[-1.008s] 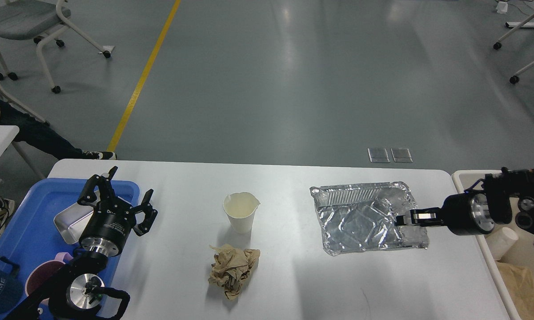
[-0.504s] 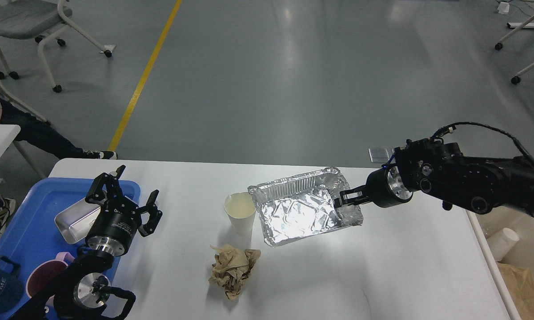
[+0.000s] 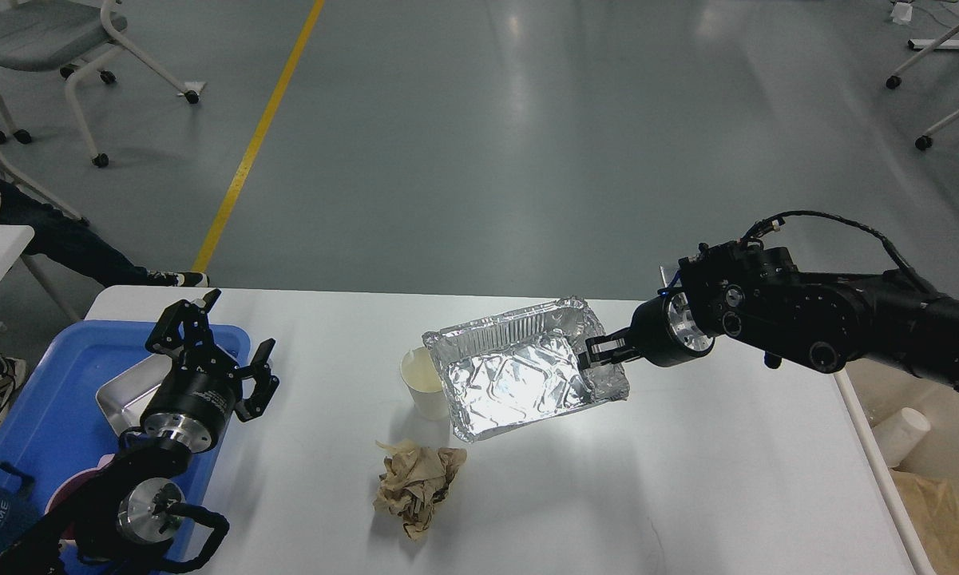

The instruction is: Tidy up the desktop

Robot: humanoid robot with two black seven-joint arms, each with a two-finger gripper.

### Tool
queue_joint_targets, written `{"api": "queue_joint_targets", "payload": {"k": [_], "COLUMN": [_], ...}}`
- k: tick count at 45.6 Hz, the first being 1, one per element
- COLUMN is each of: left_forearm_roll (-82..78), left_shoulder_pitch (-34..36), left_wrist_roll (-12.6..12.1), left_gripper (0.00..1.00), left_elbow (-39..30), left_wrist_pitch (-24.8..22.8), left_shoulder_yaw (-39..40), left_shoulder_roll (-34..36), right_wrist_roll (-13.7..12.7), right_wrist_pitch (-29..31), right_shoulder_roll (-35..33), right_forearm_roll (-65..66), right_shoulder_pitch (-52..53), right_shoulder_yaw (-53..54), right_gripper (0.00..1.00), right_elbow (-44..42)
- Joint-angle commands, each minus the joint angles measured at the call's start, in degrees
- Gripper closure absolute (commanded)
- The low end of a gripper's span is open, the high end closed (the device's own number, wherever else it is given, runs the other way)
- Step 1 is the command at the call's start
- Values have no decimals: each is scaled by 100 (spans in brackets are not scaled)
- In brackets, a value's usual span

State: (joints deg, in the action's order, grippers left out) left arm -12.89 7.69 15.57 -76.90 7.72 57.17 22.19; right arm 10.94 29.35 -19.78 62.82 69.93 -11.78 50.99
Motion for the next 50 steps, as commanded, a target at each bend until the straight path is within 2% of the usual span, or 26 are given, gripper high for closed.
{"api": "queue_joint_targets", "payload": {"k": [1,10,15,30,41,50], "left_forearm_roll": [-3,128,128,49,-126,-803], "left_shoulder_pitch": [83,31,-110,-128,-163,-154], "left_wrist_roll": [-2,69,77,7,42,60], "left_gripper": [4,4,3,3,4,4], "left_elbow": [-80,-317,-721,-1266,-1302,-1398], "left_wrist_pitch": [177,177,124,36,10,19], "left_shoulder_yaw": [-241,-364,-505,-1436,-2087,-2114], "left_shoulder_roll": [601,1744,2481,4925,5998,6745], "right_wrist_roll": [5,5,5,5,5,5], "right_wrist_pitch": [-17,-26,-26,-61,-61,-70], "right_shoulder_roll": [-35,0,18,18,-9,0], "right_forearm_roll": [-7,-7,-7,-7,-15,-7], "right_shoulder_pitch": [-23,-23,-23,-23,3,-6], "right_shoulder_yaw": [0,9,9,9,0,0], "right_gripper": [100,100,100,100,100,100], "right_elbow": [7,-2,-54,-63,-63,-72]}}
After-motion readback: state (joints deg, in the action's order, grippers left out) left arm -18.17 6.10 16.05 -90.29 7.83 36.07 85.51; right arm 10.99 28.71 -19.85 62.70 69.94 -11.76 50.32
